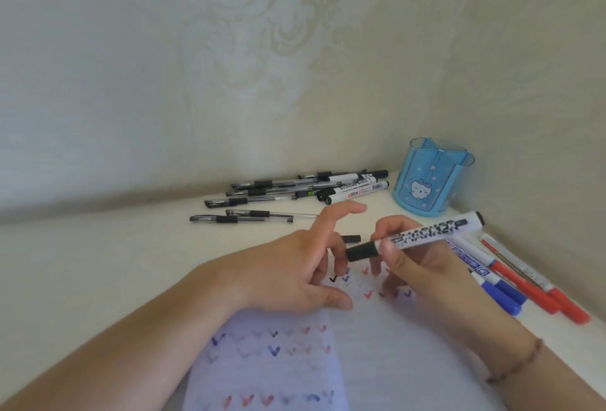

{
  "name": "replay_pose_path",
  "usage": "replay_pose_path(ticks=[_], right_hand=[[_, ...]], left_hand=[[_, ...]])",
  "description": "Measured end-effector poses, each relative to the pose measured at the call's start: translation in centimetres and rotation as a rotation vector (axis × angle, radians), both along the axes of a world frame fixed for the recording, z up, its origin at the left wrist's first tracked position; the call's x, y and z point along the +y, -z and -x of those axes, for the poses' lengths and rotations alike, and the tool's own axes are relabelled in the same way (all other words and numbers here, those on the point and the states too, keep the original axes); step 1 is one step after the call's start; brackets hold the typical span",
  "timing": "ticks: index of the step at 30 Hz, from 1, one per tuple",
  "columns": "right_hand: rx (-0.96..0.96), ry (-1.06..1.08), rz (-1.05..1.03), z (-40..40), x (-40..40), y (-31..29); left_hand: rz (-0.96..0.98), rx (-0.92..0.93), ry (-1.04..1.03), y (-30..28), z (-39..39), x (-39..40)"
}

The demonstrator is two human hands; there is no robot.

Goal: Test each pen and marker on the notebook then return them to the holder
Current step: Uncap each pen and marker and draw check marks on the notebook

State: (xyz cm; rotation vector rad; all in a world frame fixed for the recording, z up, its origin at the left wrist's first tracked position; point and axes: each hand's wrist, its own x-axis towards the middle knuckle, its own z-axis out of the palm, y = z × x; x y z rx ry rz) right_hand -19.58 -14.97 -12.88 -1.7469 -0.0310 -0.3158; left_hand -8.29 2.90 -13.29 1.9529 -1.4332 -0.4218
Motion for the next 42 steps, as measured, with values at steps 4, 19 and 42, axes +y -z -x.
replay_pose_path(ticks=[4,19,42], right_hand=[[-0.081,0.06,0.113,0.5,0.1,-1.5],[-0.001,-0.341,-0.006,-8.1,19.6,-6.4],[-0.238,-0.587,0.041,-6.5,28.8,-2.4]], left_hand=[[-0.158,-0.298,-0.079,-0.2,-1.3,3.1],[-0.122,-0.328,-0.587,1.1,1.3,29.3],[0.06,-0.416,-1.03,1.2,3.9,40.4]])
